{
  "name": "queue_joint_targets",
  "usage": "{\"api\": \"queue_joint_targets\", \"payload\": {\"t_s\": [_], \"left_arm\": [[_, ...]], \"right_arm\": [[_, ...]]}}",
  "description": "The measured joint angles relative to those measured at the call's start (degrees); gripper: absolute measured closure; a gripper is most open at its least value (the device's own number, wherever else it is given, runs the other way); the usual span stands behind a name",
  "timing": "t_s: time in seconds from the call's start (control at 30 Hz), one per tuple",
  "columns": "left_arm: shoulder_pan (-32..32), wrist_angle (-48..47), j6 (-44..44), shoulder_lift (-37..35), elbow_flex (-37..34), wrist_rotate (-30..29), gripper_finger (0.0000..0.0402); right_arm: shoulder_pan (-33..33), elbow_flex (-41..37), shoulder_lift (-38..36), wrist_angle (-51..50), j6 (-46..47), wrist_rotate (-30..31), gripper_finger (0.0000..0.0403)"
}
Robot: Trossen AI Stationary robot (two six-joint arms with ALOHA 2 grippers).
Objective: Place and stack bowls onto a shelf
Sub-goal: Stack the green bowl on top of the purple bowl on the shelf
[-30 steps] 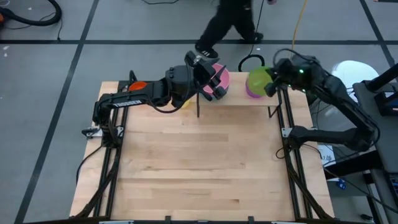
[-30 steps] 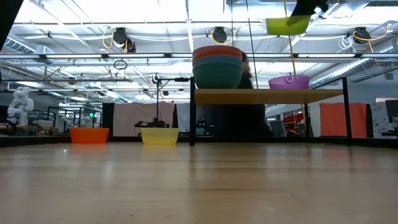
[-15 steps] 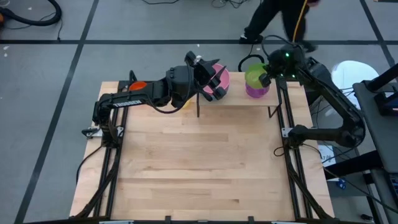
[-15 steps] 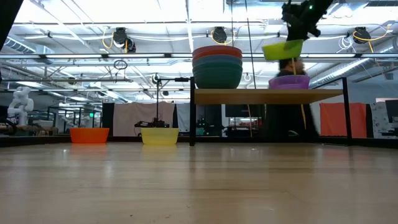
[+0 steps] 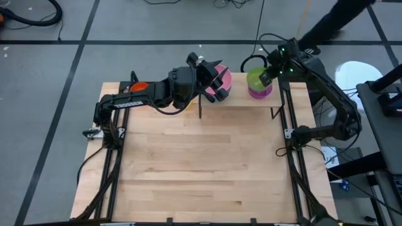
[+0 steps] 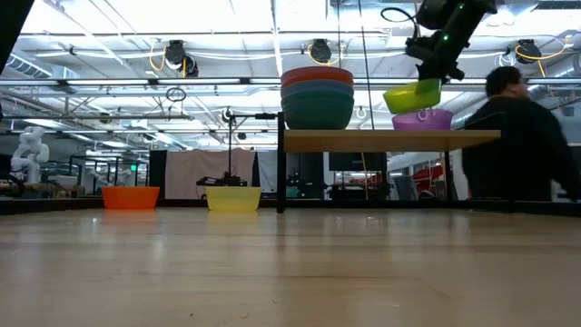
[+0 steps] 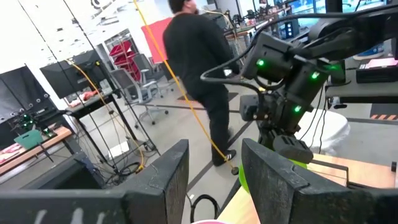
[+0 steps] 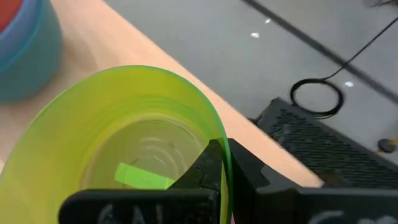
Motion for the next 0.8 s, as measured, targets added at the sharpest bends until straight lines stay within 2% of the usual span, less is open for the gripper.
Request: {"api": "queue_joint_targets", "payload": {"t_s": [0.53,0.8], "left_arm": [[-0.1,0.1,0.0,0.0,0.0,0.0,0.0247],[-0.1,0.1,0.0,0.0,0.0,0.0,0.0247]], "right_arm": [[-0.3,0.0,5.0,-1.7,-4.0,-0.2,0.0401],[-0.3,0.0,4.9,-1.5,-7.3,-0.2,0.0353]]}}
